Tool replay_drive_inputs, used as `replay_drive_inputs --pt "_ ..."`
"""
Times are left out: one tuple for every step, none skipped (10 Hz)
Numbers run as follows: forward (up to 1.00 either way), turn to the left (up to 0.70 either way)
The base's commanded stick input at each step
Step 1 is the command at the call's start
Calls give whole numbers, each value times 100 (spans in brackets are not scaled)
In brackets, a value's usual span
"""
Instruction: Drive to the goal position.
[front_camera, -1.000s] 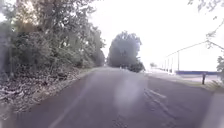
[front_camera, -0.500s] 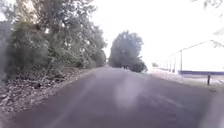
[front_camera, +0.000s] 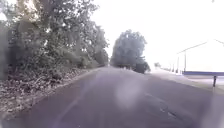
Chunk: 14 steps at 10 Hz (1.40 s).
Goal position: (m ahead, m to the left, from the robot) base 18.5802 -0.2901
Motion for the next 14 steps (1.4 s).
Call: replay_drive_inputs --pt "100 0" --pt "100 0" --pt "100 0" --pt "100 0" --pt "100 0" --pt "100 0" --pt "100 0" --pt "100 0" --pt "100 0" --pt "100 0" --pt "100 0" --pt "100 0" --pt "100 0" --pt "100 0"
